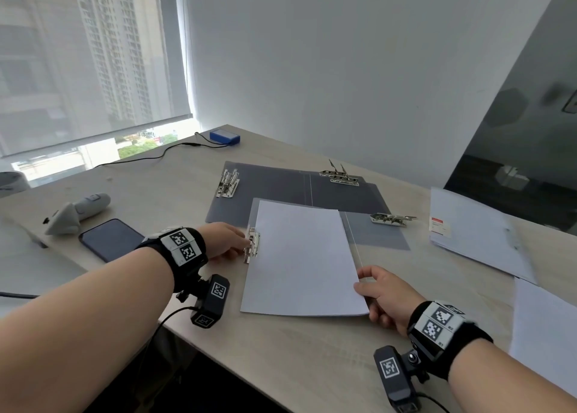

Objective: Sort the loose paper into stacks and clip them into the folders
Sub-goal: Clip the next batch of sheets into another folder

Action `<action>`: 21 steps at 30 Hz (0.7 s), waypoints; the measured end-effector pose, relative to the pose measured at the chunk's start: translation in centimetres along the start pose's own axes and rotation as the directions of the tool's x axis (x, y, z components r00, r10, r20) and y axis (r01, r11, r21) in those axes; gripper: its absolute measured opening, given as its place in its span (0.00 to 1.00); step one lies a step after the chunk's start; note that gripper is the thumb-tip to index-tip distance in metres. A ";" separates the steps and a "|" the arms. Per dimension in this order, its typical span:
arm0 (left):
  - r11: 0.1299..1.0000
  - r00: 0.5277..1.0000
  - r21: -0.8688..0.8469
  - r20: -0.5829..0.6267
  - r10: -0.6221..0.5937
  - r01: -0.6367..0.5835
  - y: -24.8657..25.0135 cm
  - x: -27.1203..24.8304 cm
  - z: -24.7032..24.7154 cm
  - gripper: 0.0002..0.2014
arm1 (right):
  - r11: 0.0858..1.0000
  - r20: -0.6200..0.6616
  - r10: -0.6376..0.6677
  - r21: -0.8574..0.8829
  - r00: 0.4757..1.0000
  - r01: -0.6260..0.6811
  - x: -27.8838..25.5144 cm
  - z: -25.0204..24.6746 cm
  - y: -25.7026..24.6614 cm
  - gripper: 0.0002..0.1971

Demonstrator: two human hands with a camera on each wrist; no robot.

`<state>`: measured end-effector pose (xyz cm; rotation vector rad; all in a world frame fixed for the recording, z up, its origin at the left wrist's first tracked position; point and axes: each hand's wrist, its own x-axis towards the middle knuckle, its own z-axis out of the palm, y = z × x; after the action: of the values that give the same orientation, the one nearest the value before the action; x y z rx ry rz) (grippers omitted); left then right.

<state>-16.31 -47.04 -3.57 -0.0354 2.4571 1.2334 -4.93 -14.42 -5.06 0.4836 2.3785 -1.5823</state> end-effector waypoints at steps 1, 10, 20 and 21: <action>0.998 1.000 0.057 0.017 -0.009 0.008 0.0 0.1 -0.1 0.15 | 1.000 0.001 0.000 -0.003 1.000 0.000 -0.1 0.0 -0.1 0.06; 0.915 0.999 0.402 -0.025 -0.030 0.038 2.3 -0.1 0.4 0.18 | 1.000 -0.002 -0.008 -0.006 1.000 0.008 -0.4 -0.1 -0.4 0.06; 0.866 0.998 0.500 -0.059 0.008 0.023 2.0 0.2 0.9 0.24 | 1.000 0.006 -0.010 0.018 1.000 0.010 -0.3 0.0 -0.2 0.06; 0.853 0.997 0.521 -0.078 0.025 0.019 2.0 0.1 1.1 0.24 | 1.000 0.003 -0.008 0.023 1.000 0.008 -0.2 0.1 -0.1 0.06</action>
<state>-16.41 -44.98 -2.65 0.0692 2.7809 0.5314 -4.75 -14.55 -4.89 0.4762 2.3654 -1.6139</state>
